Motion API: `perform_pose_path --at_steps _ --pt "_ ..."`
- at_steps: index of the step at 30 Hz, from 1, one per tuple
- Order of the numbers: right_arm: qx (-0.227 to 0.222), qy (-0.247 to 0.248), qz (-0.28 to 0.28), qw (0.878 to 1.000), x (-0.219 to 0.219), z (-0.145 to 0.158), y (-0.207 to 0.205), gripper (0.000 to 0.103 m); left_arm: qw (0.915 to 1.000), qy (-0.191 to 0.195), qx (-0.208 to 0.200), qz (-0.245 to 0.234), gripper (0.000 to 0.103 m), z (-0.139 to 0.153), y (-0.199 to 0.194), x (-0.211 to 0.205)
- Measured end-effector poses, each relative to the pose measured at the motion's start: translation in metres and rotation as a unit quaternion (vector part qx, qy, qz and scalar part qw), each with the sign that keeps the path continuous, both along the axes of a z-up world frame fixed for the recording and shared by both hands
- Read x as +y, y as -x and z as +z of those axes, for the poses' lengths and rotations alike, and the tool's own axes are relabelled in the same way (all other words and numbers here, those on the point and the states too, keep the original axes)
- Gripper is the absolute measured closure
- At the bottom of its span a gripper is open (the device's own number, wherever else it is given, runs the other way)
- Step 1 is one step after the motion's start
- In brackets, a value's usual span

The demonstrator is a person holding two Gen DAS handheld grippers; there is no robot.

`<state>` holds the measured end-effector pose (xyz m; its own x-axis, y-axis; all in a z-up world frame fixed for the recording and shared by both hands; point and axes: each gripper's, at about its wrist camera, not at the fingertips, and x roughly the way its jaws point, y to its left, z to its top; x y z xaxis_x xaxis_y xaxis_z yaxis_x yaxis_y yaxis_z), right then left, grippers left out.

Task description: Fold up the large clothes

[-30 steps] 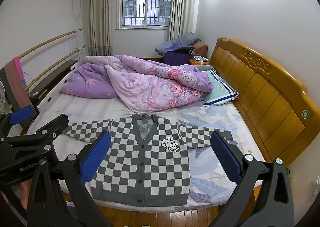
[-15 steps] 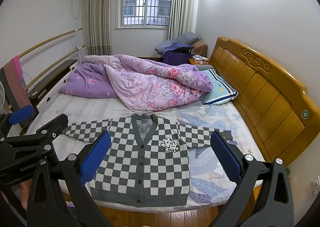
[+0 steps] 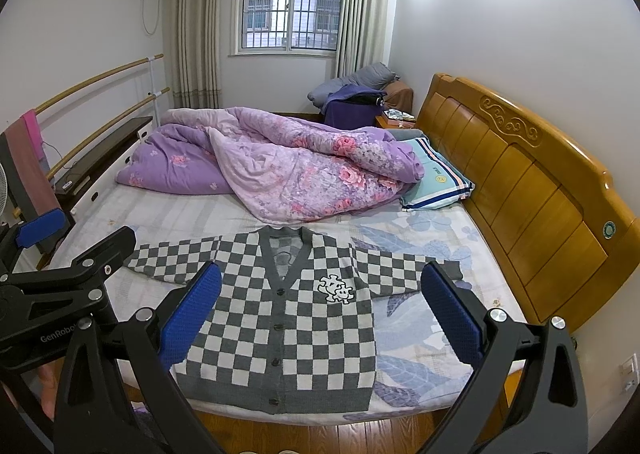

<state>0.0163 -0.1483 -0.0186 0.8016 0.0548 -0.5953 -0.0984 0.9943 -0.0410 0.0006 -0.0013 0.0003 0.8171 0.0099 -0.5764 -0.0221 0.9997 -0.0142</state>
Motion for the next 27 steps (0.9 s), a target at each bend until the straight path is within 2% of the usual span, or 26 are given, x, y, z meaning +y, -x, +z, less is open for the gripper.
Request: perform_pose_path --at_steps 7,27 --pt "0.001 -0.004 0.001 1.000 -0.009 -0.005 -0.001 0.007 1.0000 0.002 0.003 0.000 0.005 -0.014 -0.003 -0.004" --pt "0.011 -0.006 0.005 1.000 -0.022 -0.007 -0.007 0.007 1.0000 -0.001 0.005 0.000 0.005 -0.017 -0.004 -0.004"
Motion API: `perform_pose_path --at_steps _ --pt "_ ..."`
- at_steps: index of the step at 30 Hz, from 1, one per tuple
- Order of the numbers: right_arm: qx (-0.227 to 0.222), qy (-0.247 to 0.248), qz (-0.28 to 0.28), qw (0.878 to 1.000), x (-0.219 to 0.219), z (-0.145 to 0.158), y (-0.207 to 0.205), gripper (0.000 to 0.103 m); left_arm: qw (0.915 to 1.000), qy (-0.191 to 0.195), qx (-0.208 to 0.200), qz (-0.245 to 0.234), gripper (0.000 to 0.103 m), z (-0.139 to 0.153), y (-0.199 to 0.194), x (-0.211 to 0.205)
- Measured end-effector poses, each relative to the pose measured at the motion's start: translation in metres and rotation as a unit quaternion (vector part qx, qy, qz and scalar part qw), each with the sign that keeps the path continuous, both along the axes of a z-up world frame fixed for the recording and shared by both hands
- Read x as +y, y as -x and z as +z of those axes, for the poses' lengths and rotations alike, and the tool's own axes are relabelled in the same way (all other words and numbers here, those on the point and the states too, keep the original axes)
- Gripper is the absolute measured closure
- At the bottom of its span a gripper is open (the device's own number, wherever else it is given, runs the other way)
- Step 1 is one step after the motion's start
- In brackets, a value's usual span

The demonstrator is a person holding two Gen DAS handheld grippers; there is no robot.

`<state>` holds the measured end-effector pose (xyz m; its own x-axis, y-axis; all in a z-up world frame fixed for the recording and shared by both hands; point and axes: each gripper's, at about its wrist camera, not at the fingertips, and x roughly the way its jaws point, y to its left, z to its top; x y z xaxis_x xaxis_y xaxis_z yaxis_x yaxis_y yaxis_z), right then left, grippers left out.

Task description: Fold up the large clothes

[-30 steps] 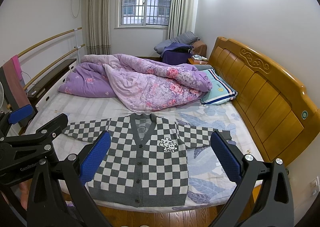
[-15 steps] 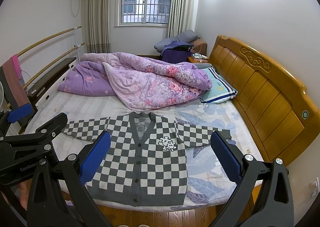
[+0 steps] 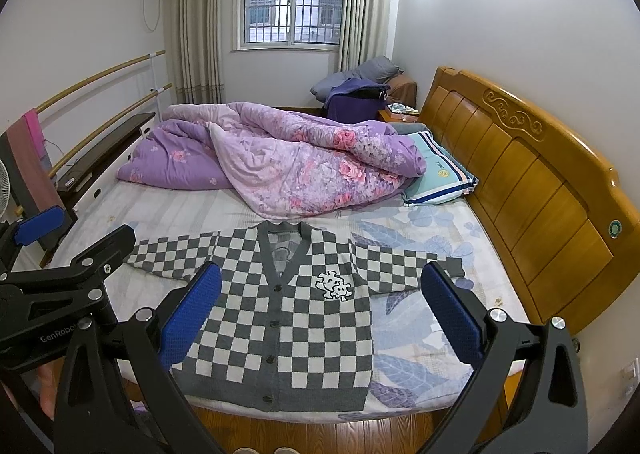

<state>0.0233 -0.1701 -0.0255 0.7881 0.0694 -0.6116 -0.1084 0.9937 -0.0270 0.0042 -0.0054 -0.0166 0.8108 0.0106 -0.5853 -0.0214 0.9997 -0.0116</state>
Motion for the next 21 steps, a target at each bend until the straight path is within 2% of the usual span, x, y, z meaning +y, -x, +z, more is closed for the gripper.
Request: perform_pose_path --at_steps 2,5,6,11,13,21 --pt "0.002 -0.001 0.002 1.000 -0.005 -0.001 -0.002 0.007 1.0000 0.000 0.001 0.000 0.005 -0.012 -0.004 -0.004" --pt "0.005 -0.002 0.003 1.000 -0.009 -0.003 -0.003 0.007 1.0000 -0.001 0.002 0.000 0.005 -0.015 -0.003 -0.004" --pt "0.006 -0.002 0.004 1.000 -0.010 -0.004 -0.005 0.007 1.0000 -0.001 0.003 0.002 0.005 -0.033 -0.011 -0.014" --pt "0.014 -0.004 0.009 1.000 -0.022 -0.008 -0.013 0.007 0.9999 -0.002 0.012 0.005 0.005 -0.052 -0.017 -0.022" --pt "0.018 -0.004 0.010 1.000 -0.025 -0.008 -0.017 0.007 0.9998 -0.003 0.017 0.007 0.005 -0.045 -0.019 -0.026" --pt "0.039 -0.009 0.018 0.999 -0.038 -0.019 -0.034 0.007 0.9988 0.009 0.047 0.005 0.005 -0.050 -0.032 -0.031"
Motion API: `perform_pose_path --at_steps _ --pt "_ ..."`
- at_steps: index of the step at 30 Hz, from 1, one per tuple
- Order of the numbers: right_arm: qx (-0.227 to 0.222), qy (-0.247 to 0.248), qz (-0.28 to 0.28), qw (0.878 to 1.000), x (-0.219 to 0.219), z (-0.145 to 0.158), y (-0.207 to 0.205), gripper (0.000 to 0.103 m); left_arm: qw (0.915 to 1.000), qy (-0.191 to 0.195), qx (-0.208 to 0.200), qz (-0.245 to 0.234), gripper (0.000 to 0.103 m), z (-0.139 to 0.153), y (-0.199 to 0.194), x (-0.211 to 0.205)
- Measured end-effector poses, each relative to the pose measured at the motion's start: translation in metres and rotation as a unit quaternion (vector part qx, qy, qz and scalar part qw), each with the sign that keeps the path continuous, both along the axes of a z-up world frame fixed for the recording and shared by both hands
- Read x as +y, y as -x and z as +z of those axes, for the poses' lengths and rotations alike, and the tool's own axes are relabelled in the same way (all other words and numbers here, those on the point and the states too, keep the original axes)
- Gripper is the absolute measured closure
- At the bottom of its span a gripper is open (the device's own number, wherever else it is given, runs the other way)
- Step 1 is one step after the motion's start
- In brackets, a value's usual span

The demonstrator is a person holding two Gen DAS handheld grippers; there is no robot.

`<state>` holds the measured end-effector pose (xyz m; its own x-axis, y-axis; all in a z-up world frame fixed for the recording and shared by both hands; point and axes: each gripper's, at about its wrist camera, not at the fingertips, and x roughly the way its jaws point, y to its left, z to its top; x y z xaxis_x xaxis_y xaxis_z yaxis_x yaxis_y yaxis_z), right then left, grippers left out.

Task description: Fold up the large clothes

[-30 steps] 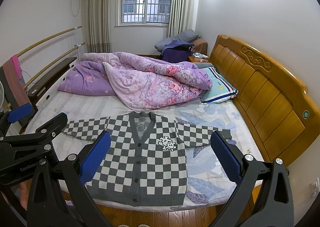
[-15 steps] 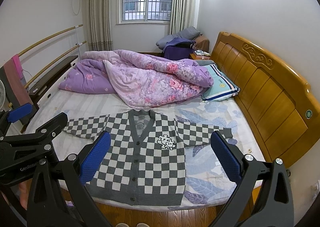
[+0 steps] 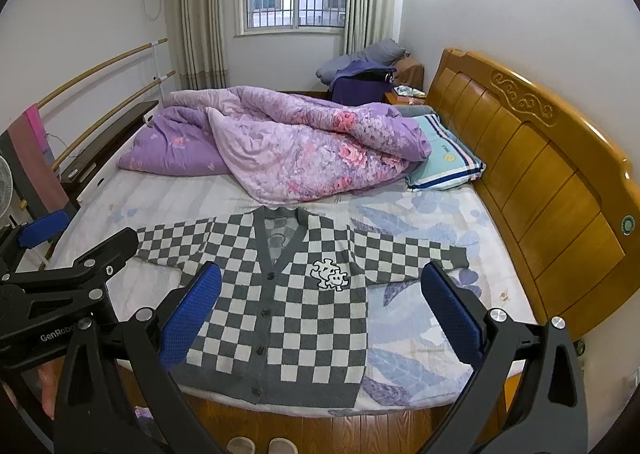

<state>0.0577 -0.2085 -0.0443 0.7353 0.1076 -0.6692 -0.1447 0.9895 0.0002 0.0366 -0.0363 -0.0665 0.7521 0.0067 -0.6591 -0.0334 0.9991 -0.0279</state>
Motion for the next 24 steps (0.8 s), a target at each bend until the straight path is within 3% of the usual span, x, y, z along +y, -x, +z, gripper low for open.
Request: perform_pose_path --at_steps 8,15,24 --pt "0.021 -0.003 0.014 1.000 0.010 -0.013 -0.023 0.007 0.9995 -0.001 0.029 0.011 0.005 -0.009 -0.020 0.010" --pt "0.035 0.004 0.017 0.999 0.044 -0.026 -0.051 0.007 0.9987 0.006 0.048 0.016 0.005 -0.020 -0.054 0.034" --pt "0.066 0.025 0.007 0.997 0.132 -0.051 -0.109 0.007 0.9964 0.026 0.080 0.011 0.005 -0.048 -0.123 0.125"
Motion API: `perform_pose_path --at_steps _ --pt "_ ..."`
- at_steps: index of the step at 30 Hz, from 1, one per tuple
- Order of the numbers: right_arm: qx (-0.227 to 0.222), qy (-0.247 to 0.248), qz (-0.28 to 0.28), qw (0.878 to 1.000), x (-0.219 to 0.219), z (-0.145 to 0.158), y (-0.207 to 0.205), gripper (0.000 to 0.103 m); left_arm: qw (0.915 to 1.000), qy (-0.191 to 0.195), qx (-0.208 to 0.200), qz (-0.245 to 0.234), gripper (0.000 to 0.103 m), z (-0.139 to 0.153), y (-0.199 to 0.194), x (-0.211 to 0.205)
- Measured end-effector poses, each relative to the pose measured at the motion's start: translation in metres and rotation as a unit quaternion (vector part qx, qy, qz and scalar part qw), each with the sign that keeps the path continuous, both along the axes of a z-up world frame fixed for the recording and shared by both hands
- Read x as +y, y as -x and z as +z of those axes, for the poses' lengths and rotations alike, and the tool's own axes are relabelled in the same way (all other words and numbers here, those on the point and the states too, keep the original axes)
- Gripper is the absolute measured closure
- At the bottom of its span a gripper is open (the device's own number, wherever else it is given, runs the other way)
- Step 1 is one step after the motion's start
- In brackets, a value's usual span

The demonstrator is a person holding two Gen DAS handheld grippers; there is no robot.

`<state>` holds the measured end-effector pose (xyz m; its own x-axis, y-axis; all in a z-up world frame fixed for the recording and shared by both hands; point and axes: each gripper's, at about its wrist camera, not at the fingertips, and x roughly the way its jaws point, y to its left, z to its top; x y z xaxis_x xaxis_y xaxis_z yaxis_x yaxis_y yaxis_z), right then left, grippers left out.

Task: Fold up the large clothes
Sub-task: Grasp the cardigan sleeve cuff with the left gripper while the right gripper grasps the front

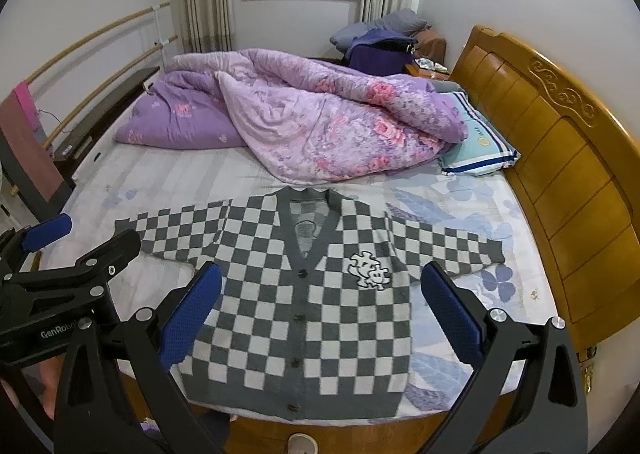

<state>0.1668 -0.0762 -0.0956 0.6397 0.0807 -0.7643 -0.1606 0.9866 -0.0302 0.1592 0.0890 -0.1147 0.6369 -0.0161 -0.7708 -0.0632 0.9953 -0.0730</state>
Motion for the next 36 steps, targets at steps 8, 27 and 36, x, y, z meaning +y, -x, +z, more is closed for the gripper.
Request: perform_pose_path --at_steps 8,27,36 --pt "0.045 0.016 -0.010 0.999 0.101 -0.037 -0.064 0.007 0.9989 0.023 0.041 0.002 0.005 -0.038 -0.062 0.105" --pt "0.160 0.060 0.060 0.983 0.285 -0.214 -0.185 0.007 0.9596 0.161 0.211 0.093 0.005 -0.245 -0.161 0.309" --pt "0.183 0.068 0.023 0.980 0.286 -0.316 -0.245 0.008 0.9108 0.209 0.237 0.266 0.005 -0.381 -0.186 0.428"
